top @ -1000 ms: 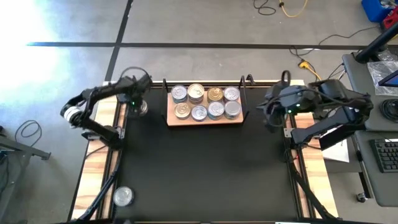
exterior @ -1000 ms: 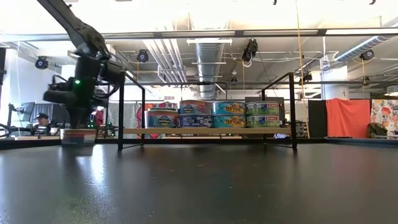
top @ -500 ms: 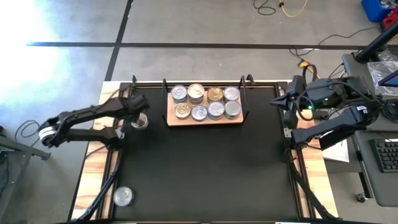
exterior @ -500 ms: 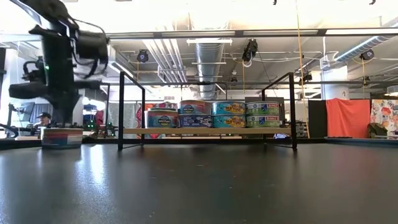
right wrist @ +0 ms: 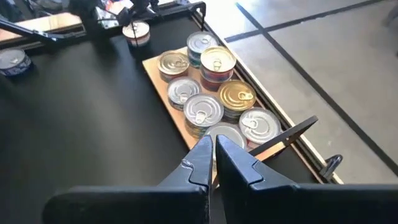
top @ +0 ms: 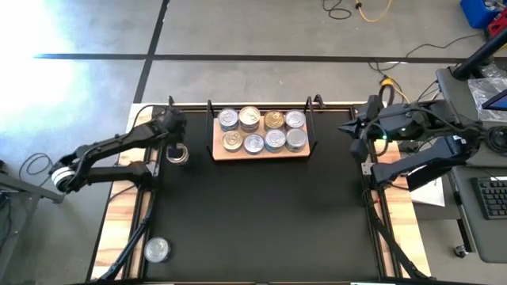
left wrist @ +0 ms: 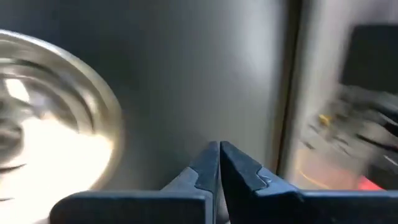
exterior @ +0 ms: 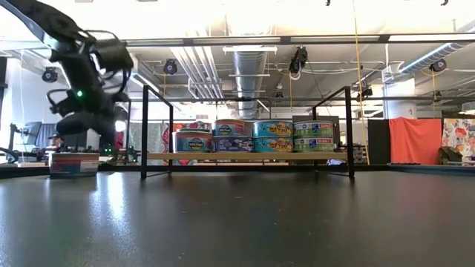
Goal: Stack canned seafood by type on shelf
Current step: Stack the blue-pink tuna can on top of the other blue-pink tuna can on the shelf
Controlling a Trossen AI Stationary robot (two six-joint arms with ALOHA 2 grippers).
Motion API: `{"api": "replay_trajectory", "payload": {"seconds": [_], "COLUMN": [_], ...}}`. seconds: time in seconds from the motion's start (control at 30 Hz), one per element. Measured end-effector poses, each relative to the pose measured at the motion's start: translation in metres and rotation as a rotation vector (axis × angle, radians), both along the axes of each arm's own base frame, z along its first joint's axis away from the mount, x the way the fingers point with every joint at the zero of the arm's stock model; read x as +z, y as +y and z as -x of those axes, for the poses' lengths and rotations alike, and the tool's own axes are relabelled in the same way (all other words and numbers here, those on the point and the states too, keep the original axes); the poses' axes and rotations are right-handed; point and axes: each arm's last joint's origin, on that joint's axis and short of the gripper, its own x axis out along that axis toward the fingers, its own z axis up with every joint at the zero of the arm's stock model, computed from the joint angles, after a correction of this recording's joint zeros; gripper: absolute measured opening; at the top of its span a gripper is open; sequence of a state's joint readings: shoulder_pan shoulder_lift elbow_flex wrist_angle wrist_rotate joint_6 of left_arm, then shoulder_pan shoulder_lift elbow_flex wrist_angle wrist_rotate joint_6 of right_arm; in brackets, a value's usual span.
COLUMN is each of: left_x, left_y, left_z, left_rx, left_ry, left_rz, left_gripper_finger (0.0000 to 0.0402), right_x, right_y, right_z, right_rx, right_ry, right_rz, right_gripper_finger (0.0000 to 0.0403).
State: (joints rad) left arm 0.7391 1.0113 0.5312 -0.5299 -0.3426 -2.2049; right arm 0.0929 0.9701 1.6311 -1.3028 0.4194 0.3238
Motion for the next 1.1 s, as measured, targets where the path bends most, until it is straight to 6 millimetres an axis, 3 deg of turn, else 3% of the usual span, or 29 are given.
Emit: {"api": "replay_trajectory", "payload": {"seconds": [0.17,0.33,0.5,0.77,1.1], "left_x": [-0.018,-0.021,-0.012,0.001,-0.007], "left_y": [-0.003,-0.014,-0.031,-0.040,-0.037], "left_z": [-0.001,0.004,0.018,0.029,0.025], "left_rx": [0.046,-0.073,-0.073,-0.021,-0.084], "left_ry": [0.026,0.152,0.184,0.156,0.262], "left_rz": [0.236,0.324,0.396,0.295,0.332], "left_gripper_finger": [0.0000,0.0000,0.0000,0.0000,0.0000], "right_x": [-0.005,-0.006,-0.005,-0.005,-0.005], "right_y": [0.002,0.002,0.001,0.001,0.000], "right_z": [-0.005,-0.007,-0.007,-0.007,-0.007], "right_rx": [-0.016,-0.011,-0.024,-0.008,-0.016], "right_ry": [0.003,0.009,0.010,0.021,0.017], "right_rz": [-0.073,-0.078,-0.037,-0.011,-0.003], "right_gripper_finger": [0.0013,0.0013,0.0013,0.0013,0.0013]}}
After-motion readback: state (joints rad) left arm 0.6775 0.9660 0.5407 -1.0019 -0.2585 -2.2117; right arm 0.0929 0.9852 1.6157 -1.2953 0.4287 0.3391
